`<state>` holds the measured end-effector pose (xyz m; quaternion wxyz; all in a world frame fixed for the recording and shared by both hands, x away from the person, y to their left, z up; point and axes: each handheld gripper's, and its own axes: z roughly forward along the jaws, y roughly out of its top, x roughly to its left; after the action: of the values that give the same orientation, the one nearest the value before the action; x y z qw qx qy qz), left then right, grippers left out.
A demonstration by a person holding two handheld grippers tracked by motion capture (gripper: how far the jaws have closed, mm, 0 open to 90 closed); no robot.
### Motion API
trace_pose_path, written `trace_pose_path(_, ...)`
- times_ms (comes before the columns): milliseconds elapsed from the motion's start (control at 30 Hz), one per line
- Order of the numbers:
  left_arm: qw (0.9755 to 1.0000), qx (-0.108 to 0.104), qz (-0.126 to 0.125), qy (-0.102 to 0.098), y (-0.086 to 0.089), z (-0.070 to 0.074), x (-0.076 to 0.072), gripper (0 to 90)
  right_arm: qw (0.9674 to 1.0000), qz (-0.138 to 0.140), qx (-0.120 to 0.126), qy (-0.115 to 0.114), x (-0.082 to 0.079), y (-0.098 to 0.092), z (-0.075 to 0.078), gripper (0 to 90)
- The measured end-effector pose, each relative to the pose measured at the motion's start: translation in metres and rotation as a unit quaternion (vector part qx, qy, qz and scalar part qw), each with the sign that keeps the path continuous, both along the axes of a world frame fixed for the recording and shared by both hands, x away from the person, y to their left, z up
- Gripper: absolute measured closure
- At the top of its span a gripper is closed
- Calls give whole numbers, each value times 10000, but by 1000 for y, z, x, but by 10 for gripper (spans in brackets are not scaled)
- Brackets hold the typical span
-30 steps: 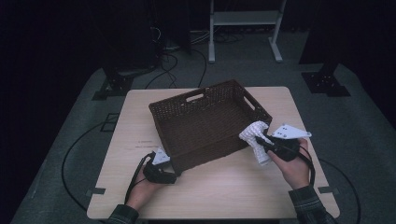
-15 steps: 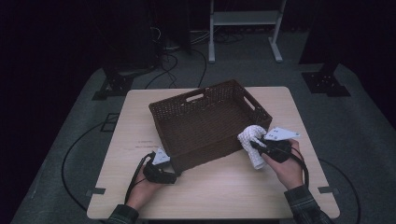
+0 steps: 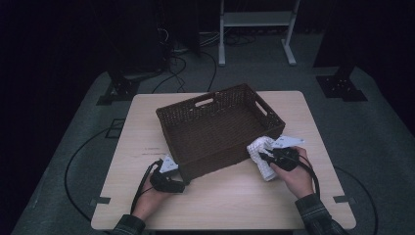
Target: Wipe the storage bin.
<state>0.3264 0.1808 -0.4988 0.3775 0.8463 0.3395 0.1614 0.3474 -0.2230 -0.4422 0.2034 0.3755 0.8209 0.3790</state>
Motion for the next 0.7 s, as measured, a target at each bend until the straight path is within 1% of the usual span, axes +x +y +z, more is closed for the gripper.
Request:
trace_pose_path(400,10000,-1,0,-1,0,0,0,222,9996,30,-101,266,5,0,-12,784)
trace_pose_path(533,10000,1,0,-1,0,0,0,222,9994,81,-166,303,6,0,-15,784)
trace_pose_path(600,10000,1,-1,-1,0,0,0,222,9993,53,-129,335,6,1,-15,784)
trace_pose_path(700,10000,0,0,-2,0,0,0,222,9992,74,-152,371,6,0,-18,784)
